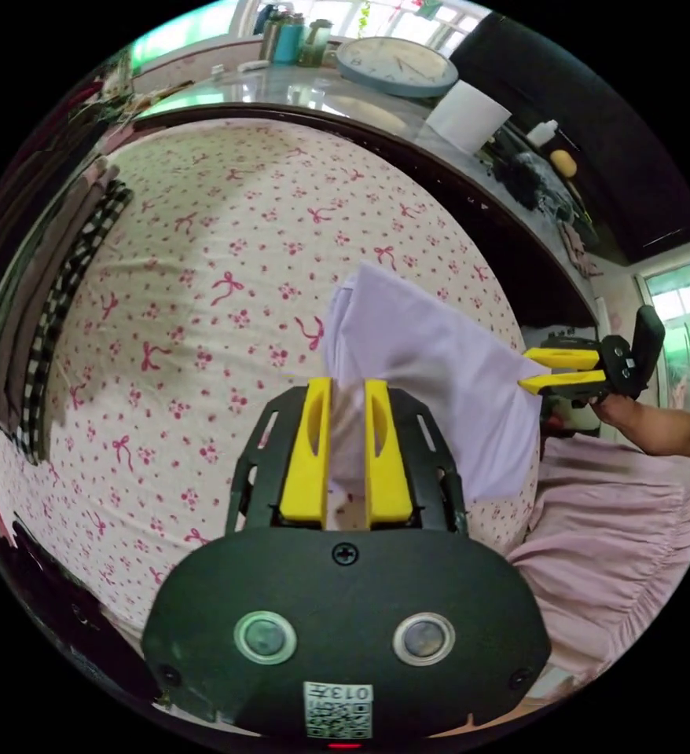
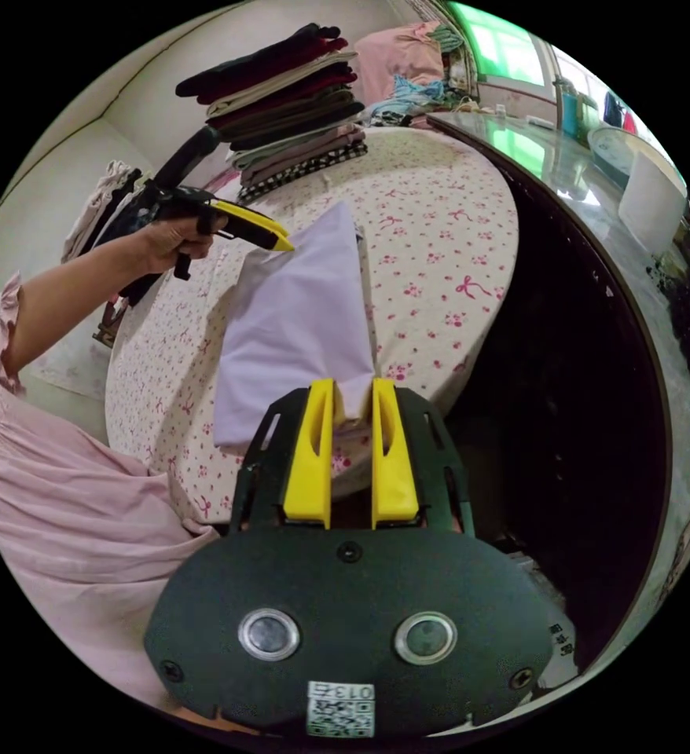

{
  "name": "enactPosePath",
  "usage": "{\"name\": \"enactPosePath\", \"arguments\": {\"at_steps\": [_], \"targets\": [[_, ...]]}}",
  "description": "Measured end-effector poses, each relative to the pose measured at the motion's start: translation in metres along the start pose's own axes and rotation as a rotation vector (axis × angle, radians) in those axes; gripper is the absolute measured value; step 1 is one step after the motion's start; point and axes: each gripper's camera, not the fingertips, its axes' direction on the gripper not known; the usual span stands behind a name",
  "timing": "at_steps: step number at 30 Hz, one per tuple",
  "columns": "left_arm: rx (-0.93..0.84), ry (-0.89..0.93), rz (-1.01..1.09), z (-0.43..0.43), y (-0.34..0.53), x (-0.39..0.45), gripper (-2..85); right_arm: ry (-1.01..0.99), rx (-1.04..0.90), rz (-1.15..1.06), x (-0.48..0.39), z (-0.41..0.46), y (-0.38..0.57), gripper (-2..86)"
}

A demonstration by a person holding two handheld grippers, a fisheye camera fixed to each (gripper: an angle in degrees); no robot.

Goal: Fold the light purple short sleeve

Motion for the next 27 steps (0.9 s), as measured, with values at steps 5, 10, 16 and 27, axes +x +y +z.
{"name": "enactPosePath", "arguments": {"at_steps": [5, 10, 16, 27], "targets": [[-0.008, -0.055, 0.044, 0.009, -0.009, 0.007, 7.6, -0.008, 0.008, 0.021, -0.003, 0.004, -0.003, 7.0], [0.008, 0.031, -0.019, 0.012, -0.012, -0.018, 7.4, -0.032, 0.024, 0.042, -0.005, 0.015, -0.004, 7.1], [-0.012, -0.08, 0.053, 0.004, -0.013, -0.011, 2.9, -0.071, -0.032, -0.031, -0.03, 0.032, -0.028, 3.6], [0.047, -0.029, -0.201, -0.023, 0.078, -0.095, 3.3, -0.058, -0.011, -0.114, -0.064, 0.072, -0.092, 6.7]]}}
